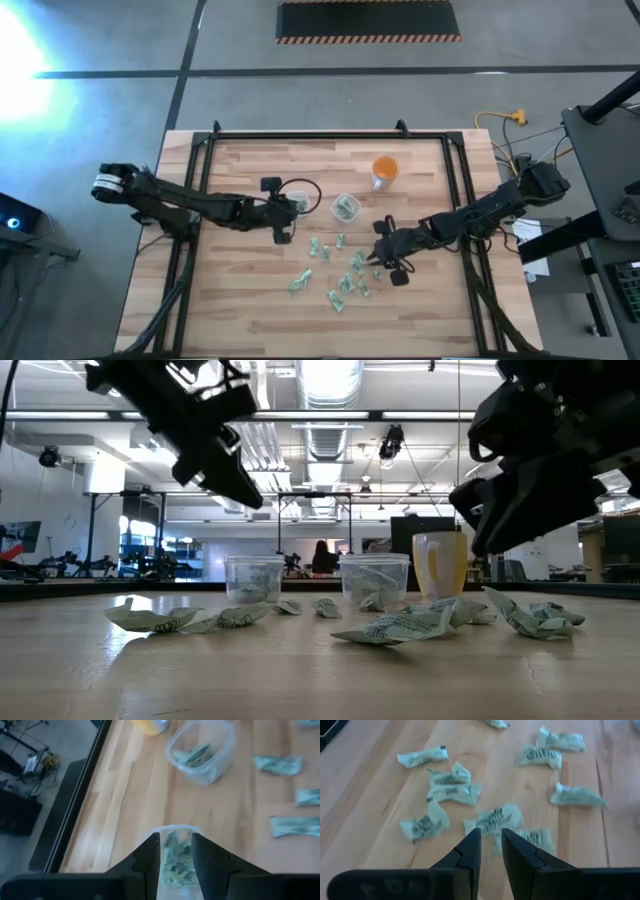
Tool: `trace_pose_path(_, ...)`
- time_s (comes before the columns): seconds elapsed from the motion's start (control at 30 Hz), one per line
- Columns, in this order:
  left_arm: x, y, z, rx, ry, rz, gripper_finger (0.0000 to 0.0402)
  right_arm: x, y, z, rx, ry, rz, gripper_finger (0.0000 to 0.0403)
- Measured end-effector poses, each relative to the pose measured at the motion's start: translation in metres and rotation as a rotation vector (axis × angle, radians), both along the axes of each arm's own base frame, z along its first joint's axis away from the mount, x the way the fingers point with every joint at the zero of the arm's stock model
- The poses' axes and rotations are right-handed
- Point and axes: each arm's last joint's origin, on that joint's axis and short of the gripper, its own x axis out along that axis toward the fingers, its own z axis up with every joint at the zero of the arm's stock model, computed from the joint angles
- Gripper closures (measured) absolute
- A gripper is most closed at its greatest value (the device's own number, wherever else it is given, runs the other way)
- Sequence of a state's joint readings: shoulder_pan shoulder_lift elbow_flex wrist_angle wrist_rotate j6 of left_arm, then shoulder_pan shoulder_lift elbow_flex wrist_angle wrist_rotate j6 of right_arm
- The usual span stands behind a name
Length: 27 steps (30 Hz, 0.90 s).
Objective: Pick and place items into bin
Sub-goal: Put the white stevia packet into the right transparent bin
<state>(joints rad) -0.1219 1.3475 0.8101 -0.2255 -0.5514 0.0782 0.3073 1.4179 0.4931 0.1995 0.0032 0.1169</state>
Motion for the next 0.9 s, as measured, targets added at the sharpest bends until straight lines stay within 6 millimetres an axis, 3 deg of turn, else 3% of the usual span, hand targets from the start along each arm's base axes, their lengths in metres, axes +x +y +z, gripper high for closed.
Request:
trace_pose_path(0.33, -0.008, -0.022, 0.011, -0.058, -0.08, -0.043, 0.0307, 0.015, -0.002, -0.017, -0.186, -0.03, -0.101, 0.0323)
trace_pose_path(0.63, -0.013, -0.031, 0.022, -0.074, -0.142, -0.08, 0.0308, 0.013, -0.002, 0.004, -0.163, -0.107, -0.101, 0.0286)
trace_pose_path(0.9, -0.014, -0.034, 0.024, -0.077, -0.157, -0.094, 0.0308, 0.014, -0.001, 0.019, -0.169, -0.168, -0.086, 0.0287)
